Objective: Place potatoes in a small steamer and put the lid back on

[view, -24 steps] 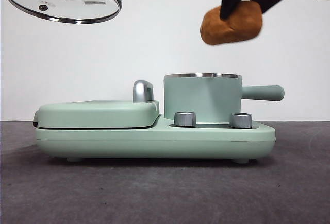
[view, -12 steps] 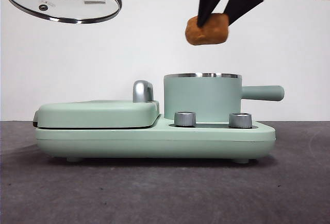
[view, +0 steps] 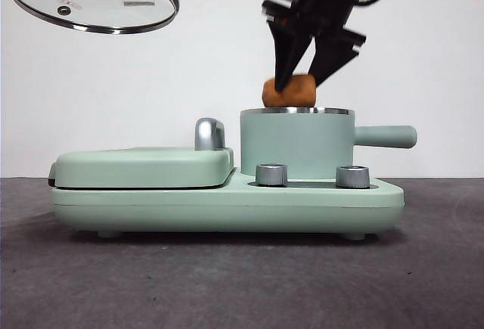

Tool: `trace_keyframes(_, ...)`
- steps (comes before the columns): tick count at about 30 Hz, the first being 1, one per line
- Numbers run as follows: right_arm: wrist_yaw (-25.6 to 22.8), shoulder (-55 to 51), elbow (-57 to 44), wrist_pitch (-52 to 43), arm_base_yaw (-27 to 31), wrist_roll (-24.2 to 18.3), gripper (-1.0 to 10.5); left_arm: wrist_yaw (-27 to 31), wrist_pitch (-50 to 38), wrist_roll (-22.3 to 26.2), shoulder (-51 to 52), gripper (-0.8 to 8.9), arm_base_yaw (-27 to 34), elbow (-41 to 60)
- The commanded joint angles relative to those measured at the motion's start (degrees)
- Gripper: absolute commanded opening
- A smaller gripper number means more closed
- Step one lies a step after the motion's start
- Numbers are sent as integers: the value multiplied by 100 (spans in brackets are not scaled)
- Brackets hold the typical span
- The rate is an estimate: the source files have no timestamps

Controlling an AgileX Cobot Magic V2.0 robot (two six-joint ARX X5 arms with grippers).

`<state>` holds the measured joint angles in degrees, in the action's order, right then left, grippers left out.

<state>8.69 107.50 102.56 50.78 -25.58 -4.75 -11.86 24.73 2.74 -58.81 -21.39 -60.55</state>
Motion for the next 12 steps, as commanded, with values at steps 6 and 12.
trace_keyframes(6,-33,446,170,-175,68,-85,228,4,-157,81,26,9,-9,-98)
trace_keyframes(12,-127,564,170,-195,76,-170,228,4,-153,83,26,9,-9,-98)
